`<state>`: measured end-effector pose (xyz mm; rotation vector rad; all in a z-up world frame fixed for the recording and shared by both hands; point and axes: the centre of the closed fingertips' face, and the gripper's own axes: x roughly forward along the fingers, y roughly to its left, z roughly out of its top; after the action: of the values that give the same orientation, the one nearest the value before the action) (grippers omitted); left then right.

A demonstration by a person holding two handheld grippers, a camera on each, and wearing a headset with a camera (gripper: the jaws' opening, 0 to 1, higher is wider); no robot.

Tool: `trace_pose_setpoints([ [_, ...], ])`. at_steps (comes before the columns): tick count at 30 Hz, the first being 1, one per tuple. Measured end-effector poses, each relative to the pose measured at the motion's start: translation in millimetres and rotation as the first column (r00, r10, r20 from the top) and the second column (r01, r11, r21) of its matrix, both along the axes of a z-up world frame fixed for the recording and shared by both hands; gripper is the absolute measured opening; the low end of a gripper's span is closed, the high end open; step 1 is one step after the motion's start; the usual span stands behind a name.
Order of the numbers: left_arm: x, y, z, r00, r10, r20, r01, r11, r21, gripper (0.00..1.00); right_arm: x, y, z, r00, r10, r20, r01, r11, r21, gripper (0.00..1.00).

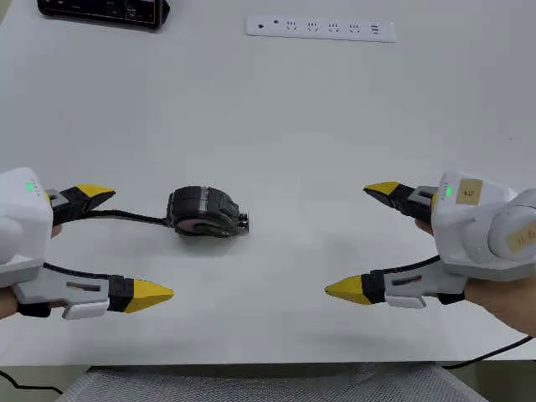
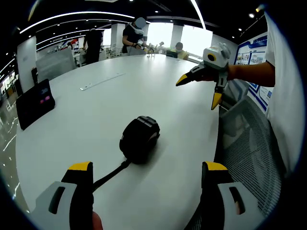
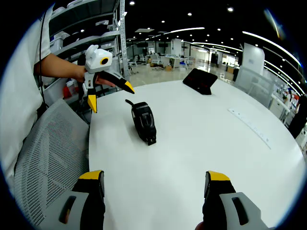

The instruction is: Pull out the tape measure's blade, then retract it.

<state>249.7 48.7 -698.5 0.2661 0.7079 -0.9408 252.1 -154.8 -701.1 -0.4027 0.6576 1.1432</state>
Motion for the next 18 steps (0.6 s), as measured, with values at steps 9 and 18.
trace_pose_setpoints([
  [9, 6.3, -5.5, -2.5, 0.999, -0.05, 0.0, 0.05, 0.999, 0.022, 0.9, 4.6, 9.1, -3.2, 0.999, 0.052, -0.003, -0.052, 0.999, -0.015, 0.84],
  [18, 15.6, -9.4, -2.8, 0.996, -0.089, 0.008, 0.088, 0.995, 0.047, 0.88, 9.1, 18.1, -8.9, 0.995, 0.103, -0.007, -0.103, 0.994, -0.036, 0.83],
])
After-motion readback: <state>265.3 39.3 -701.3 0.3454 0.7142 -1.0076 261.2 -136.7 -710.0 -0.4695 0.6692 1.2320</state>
